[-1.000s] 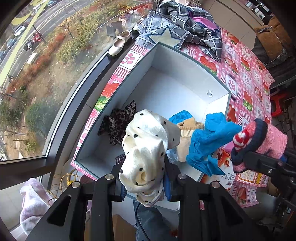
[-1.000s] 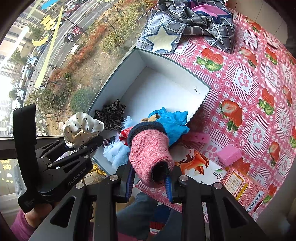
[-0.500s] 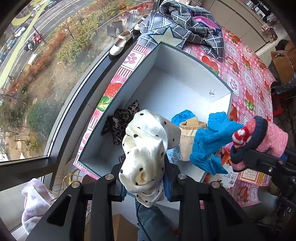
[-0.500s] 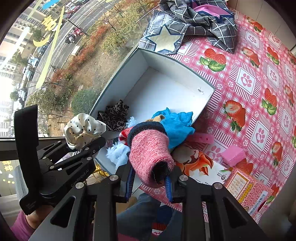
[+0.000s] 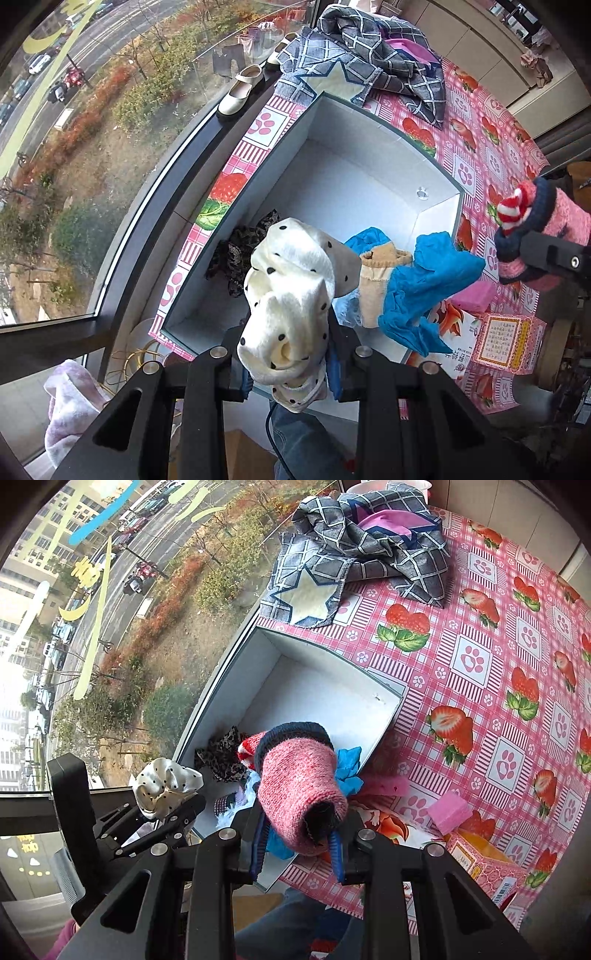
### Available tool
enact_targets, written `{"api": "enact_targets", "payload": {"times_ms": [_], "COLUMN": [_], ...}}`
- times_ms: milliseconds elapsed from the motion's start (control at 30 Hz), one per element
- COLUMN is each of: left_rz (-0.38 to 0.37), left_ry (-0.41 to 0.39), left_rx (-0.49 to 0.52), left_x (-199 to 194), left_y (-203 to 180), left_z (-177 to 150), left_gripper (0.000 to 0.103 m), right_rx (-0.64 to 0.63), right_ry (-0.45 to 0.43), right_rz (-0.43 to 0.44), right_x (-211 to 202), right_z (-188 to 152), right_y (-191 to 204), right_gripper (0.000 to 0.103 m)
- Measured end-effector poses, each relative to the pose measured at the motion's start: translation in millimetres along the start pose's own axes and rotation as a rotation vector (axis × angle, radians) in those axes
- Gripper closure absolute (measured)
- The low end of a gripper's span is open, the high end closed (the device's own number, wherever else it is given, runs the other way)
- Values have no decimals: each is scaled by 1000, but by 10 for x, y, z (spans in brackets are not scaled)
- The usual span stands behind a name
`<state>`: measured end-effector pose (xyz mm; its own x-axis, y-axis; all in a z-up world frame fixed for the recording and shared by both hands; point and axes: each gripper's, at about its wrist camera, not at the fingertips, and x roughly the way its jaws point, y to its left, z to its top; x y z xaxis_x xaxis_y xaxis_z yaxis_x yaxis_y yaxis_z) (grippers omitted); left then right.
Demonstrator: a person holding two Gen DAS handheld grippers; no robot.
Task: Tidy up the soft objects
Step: 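Lower both tools with the scrunchie and sock into the white box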
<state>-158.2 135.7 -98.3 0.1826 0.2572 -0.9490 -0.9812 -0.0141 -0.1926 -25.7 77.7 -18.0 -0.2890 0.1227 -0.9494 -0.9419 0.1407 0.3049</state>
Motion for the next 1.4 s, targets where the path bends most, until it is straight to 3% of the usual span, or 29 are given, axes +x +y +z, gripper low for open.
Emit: {"api": "enact_targets", "payload": {"times_ms": [333,667,1400], "left_rz": [10,19,11], "left_ry": [16,33,51], "left_rx": [35,6,23], "left_x": [92,193,273], "left_y": [-94,-79,-146], "left_z": [75,91,97], "left_gripper": [70,70,70], "right_rx": [-38,-57,-50], "right_ry": [34,35,68], "right_rz": [-31,-57,-60], "right_x": [182,260,377], "right_z": [-14,-2,-52], "right_y": [111,165,142], "right_gripper": [74,74,74]}}
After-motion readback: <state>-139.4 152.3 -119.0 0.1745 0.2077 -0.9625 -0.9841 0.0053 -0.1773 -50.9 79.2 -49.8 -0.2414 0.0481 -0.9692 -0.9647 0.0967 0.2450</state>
